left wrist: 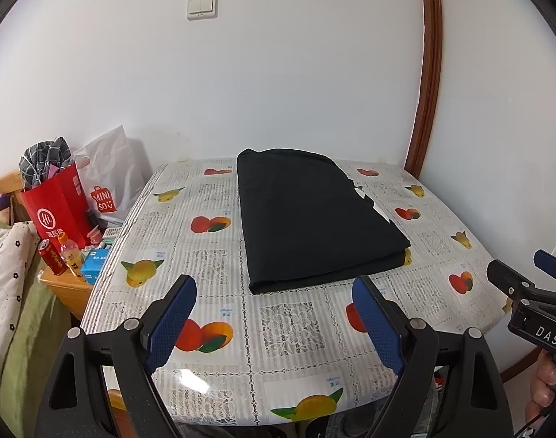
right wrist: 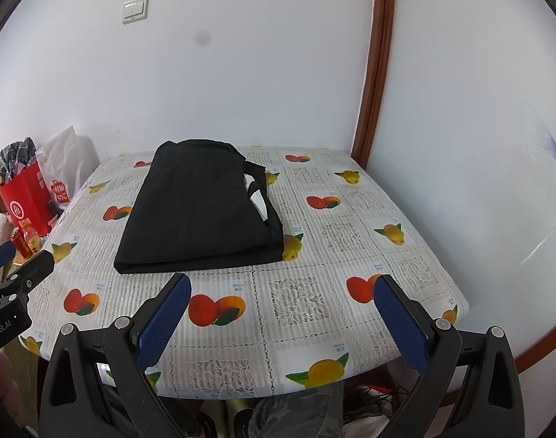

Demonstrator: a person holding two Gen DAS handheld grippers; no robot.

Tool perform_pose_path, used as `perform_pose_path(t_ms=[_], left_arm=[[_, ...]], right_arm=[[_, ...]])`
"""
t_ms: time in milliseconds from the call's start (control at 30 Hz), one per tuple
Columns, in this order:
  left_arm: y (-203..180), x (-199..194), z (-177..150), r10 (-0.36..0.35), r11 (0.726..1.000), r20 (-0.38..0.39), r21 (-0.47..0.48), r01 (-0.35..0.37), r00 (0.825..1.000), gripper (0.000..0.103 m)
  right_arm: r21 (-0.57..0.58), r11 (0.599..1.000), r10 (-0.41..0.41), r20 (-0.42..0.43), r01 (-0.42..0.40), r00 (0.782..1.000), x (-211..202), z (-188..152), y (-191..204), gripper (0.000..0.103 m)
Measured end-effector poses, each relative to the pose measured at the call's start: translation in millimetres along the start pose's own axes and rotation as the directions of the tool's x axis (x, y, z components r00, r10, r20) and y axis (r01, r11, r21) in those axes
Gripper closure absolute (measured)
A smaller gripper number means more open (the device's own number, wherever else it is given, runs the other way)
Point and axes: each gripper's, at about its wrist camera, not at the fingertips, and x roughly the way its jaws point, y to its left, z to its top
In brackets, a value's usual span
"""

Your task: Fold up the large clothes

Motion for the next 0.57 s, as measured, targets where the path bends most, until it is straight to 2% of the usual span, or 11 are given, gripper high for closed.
perform_pose_path(t_ms=[567], left_arm=[[1.5,1.7,4.6,0.002,1.0,0.0,-0.006,-0.002,1.0,0.016]], right_arm=[[-0.009,1.0,0.005,0.004,-0.005,1.0,-0.2,2.1,-3.4,0.004]])
